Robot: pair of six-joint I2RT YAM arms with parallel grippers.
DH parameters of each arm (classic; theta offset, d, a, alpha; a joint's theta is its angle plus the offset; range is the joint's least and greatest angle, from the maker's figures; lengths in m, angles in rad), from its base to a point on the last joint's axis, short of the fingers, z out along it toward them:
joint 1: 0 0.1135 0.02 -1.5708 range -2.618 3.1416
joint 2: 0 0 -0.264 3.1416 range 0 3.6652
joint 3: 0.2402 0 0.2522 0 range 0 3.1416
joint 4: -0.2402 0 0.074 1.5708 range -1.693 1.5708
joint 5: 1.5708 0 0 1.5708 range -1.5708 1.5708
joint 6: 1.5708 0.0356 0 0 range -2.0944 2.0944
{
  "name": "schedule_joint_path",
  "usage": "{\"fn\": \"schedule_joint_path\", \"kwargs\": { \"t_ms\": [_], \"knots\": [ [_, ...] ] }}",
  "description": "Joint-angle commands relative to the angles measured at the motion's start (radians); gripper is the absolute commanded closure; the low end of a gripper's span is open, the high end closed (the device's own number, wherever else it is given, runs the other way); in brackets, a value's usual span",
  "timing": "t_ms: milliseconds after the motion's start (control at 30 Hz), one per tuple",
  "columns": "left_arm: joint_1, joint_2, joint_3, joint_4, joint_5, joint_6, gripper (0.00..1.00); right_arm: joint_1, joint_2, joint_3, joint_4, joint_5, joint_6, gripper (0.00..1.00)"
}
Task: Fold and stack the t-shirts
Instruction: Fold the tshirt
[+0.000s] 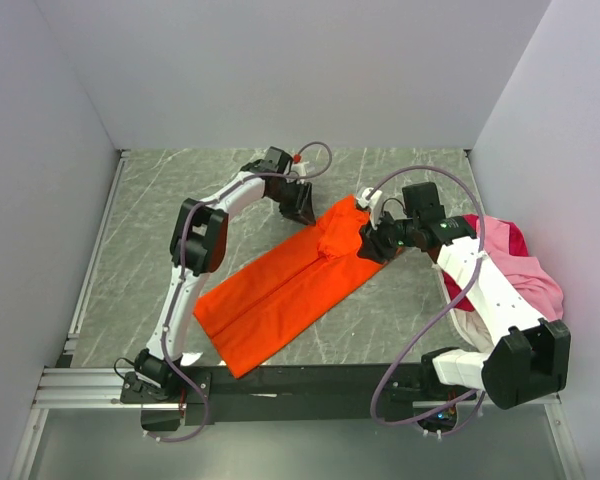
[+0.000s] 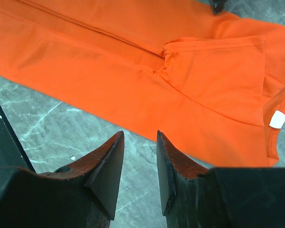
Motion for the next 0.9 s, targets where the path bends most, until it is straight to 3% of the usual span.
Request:
{"fn": "schedule_joint_path", "kwargs": {
  "t_ms": [0,200,233,300,500,633,767,867],
  "knots": [
    [-0.016,0.054,0.062,-0.048,0.011,0.006,0.59,-0.015,-0.017,0.024,0.005,-0.030,0.011,0.59],
    [-0.022,0.082,0.077,-0.052,-0.065,-0.008,0.79,-0.024,-0.009,0.023,0.001,-0.038,0.005,0.59],
    [-0.021,0.081,0.076,-0.047,-0.064,-0.014,0.89,-0.024,-0.008,0.021,0.002,-0.038,0.005,0.59],
    [-0.019,0.074,0.076,-0.035,-0.061,-0.027,1.00,-0.026,-0.002,0.023,-0.002,-0.039,0.003,0.59],
    [0.085,0.018,-0.010,0.151,-0.081,-0.255,1.00,-0.035,0.007,0.016,0.004,-0.024,0.009,0.59],
    [0.216,-0.068,-0.131,0.261,-0.251,-0.434,1.00,-0.038,0.020,0.009,0.017,0.016,0.020,0.59],
    [0.300,-0.168,-0.266,0.352,-0.289,-0.511,1.00,-0.039,0.043,0.007,0.034,0.047,0.043,0.59],
    [0.326,-0.241,-0.315,0.384,-0.274,-0.502,0.79,-0.041,0.055,0.003,0.066,0.080,0.086,0.59]
  ]
}}
